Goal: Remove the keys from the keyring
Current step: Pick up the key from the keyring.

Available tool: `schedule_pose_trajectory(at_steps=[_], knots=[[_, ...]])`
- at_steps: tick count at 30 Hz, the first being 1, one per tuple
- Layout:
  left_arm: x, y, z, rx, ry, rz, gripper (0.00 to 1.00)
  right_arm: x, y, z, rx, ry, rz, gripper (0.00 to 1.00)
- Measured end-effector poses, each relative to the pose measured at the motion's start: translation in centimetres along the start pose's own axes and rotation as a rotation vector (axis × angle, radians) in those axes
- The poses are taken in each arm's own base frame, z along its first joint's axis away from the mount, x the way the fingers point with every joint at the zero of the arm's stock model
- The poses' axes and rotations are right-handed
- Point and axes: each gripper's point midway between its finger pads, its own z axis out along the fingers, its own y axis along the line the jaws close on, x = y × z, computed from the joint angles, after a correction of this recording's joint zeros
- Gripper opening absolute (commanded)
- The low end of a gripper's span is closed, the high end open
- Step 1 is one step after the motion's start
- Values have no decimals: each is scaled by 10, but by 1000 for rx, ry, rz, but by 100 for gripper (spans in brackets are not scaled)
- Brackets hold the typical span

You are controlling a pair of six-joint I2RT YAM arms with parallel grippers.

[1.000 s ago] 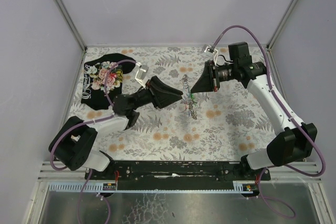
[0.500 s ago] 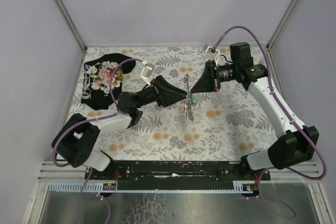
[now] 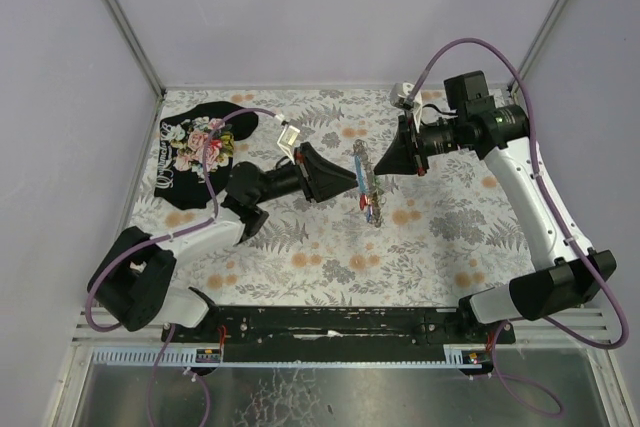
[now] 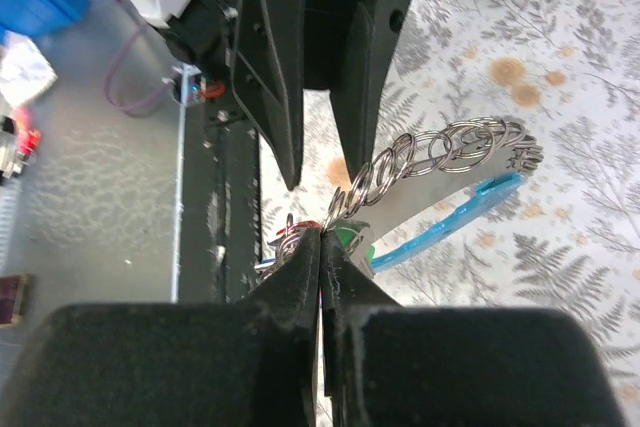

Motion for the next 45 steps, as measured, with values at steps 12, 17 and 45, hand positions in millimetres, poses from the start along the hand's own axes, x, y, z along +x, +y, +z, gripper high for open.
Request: schedule_pose_trajectory(at_steps=[12,17,45], knots=[[0,-7,7,63,23,36,33,14,-6,-9,81,137,-158,0],[-2,-14,9,108,1,-5,33,13,-1,-2,39,81,-134,0],[-7,-14,7,53,-5,16,37,0,9,13,-91,-57,-29,0]])
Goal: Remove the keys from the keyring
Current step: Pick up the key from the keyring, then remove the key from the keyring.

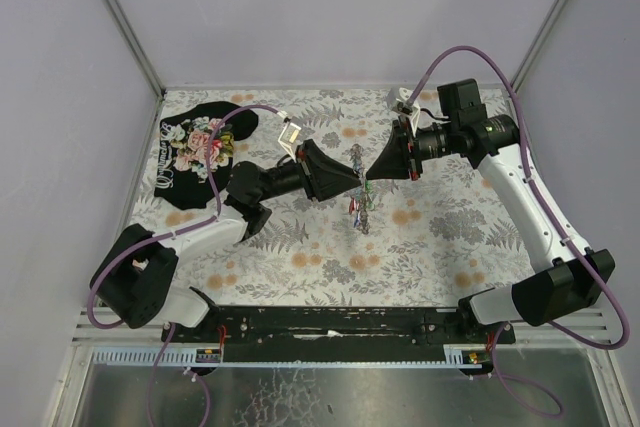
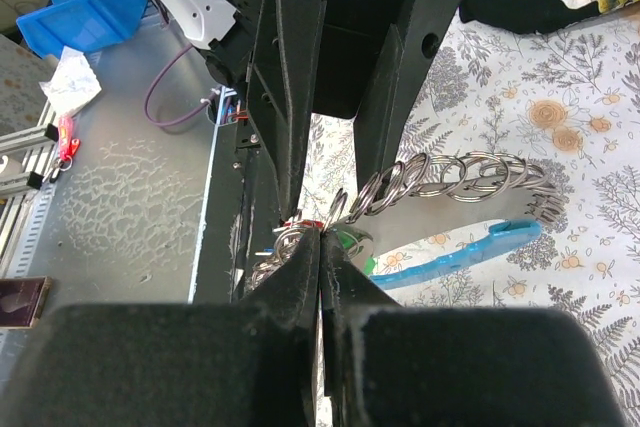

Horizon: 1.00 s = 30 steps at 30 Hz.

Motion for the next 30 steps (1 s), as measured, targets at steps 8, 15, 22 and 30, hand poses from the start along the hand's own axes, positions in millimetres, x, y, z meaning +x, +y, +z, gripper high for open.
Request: schedule_pose_trajectory(at_steps=[8,15,22,30], knots=[[-4,-3,2,9,-6,9,36,1,0,0,0,1,2,0],[-9,-4,5,18,-10,17,32,4,1,0,-3,10,3,0],[-7,-2,8,24,3,12,26,9,4,-1,-1,27,12,0],[-6,-5,10,45,25,18,23,6,3,-5,21,47,-4,0]])
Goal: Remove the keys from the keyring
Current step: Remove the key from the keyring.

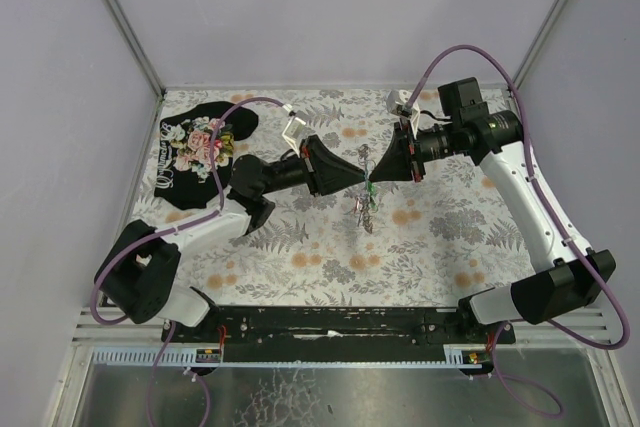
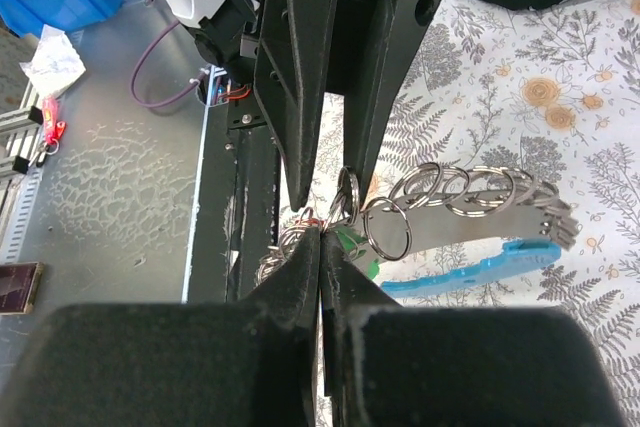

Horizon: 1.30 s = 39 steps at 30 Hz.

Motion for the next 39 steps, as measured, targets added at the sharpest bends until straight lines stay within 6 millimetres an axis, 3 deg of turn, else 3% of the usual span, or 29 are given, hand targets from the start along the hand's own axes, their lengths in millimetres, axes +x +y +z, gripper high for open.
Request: schedule_pose_trajectory(at_steps=[6,12,18,32,39], knots=[[3,5,0,-19,20,6,37,-2,-2,-2,7,18,-13,0],[-11,7,-11,-74,0,50,38,4,-5,-3,23,48,-19,0],[-28,-9,-22,-73,-32,126,33,8,-5,-4,32,67,-25,0],[10,-5,-12,-11,80,50,34,5,-8,-4,33,68,-34,0],[15,1,-6,-7,99,35,35,5,-8,-4,32,68,-35,0]])
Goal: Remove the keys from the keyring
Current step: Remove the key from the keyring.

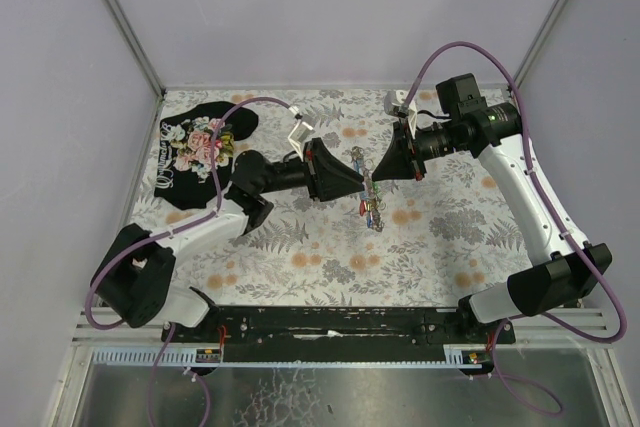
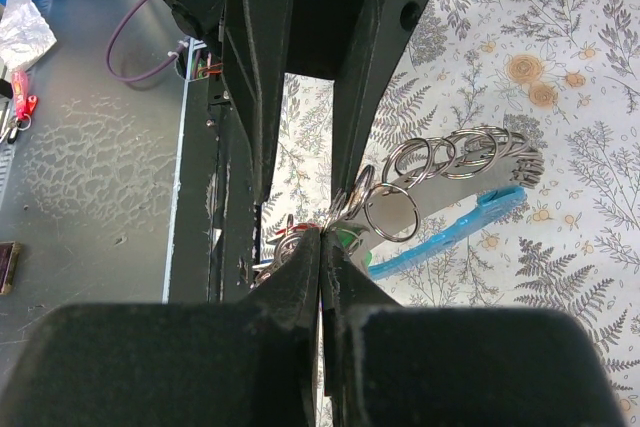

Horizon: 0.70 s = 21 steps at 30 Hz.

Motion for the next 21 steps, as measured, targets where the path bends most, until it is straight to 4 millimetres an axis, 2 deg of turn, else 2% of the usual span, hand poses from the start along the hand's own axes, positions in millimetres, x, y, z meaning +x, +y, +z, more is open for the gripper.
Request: schedule_pose_trajectory(at_steps=[12,21], knots=[[-2,5,5,-2,1,-2,36,0,1,1,-5,1,-3,0],[-6,4,8,11,3,-1,30,0,3,3,-11,3,-6,0]])
